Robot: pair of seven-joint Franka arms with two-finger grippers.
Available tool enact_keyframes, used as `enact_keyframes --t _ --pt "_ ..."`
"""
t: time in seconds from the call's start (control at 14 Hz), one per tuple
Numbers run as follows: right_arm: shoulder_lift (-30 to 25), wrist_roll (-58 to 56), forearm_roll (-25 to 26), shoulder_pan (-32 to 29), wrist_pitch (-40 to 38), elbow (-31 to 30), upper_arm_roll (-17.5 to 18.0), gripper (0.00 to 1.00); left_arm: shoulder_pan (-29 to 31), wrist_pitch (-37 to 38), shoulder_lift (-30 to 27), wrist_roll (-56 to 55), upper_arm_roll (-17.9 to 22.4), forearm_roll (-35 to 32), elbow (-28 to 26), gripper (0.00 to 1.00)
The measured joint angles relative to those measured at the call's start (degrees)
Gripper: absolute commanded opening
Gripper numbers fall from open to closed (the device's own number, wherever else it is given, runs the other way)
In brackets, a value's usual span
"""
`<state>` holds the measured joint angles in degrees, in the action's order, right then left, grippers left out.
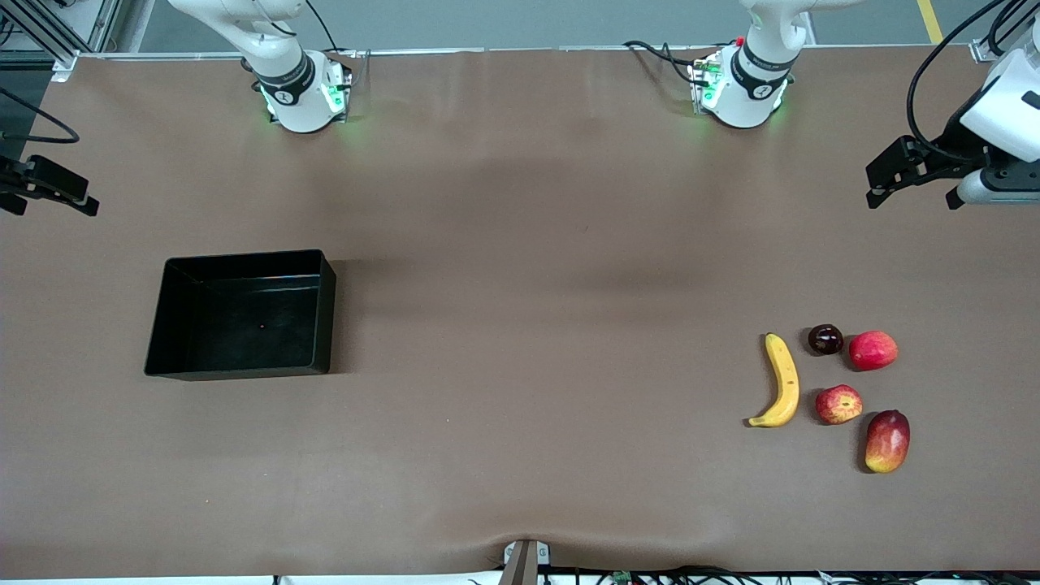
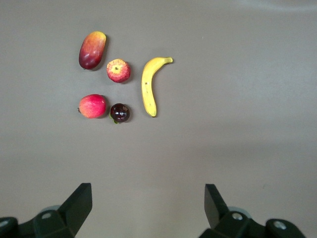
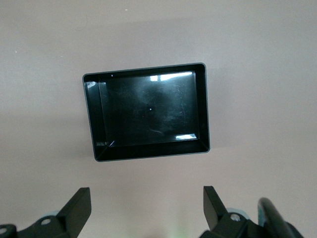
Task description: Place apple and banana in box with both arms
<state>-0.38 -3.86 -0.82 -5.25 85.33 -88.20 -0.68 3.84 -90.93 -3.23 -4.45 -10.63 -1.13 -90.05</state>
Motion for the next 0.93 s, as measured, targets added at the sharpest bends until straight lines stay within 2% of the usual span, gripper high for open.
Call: enact_keyframes --t 0.64,0.93 --pt "0.10 0.00 -0.15 -0.02 -0.07 0.00 0.03 1.00 0.12 0.00 0.00 0.00 0.37 0.00 0.52 1.00" --pt "2.49 -1.30 -0.09 -1.87 0.30 -0.01 -0.06 1.00 0.15 0.06 0.08 -0.04 0.42 0.00 0.52 1.00"
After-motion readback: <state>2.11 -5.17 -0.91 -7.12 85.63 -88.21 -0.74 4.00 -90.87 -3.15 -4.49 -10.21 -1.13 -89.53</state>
